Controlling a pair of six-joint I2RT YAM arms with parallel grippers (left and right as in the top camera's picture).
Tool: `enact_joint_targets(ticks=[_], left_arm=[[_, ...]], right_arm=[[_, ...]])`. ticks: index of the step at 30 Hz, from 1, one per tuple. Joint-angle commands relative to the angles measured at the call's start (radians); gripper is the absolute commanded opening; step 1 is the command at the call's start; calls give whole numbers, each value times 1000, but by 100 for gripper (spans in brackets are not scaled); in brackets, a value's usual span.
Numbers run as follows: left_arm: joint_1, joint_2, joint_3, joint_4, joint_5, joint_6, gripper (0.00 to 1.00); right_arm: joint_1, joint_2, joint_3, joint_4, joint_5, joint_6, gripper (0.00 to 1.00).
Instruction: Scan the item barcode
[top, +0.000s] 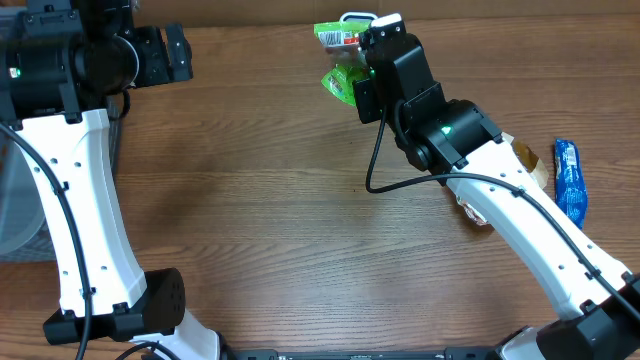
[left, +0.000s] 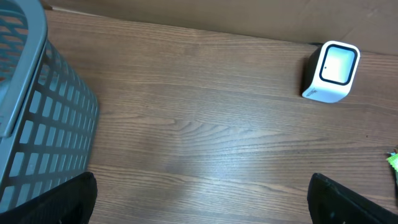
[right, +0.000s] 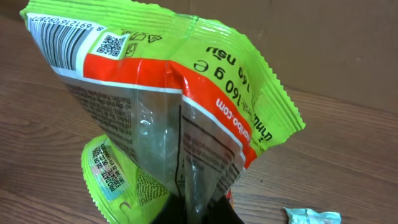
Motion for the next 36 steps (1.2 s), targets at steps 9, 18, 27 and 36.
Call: enact_joint_targets(ticks=[9,18,27,36], left_arm=[[0,8,3,1,-3,-10,100],[0,8,3,1,-3,-10,100],[0,8,3,1,-3,-10,100],[0,8,3,1,-3,-10,100]], right_arm=[[-18,69,-50,11,-243,163,4],[-31,320,-115,-1,-388,-58,4],[-116,293,-65,-70,-547,5,72],[-291,293,-263,-22,-942,320,81]])
